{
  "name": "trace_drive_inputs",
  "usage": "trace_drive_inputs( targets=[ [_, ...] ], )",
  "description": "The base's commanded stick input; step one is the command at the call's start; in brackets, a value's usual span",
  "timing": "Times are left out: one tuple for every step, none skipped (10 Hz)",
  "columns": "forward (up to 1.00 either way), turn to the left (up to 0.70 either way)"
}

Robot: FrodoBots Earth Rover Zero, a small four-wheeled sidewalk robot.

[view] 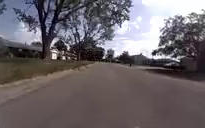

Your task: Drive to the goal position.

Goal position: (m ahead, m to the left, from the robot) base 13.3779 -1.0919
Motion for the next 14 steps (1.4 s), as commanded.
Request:
trace_drive_inputs(
  targets=[
    [1.00,0.03],
    [1.00,0.03],
    [1.00,0.03],
    [1.00,0.03],
    [1.00,0.03],
    [1.00,0.03],
    [1.00,0.03],
    [1.00,0.03],
    [1.00,0.03],
    [1.00,0.03],
    [1.00,0.03],
    [1.00,0.03],
    [1.00,0.03],
    [1.00,0.03]
  ],
)
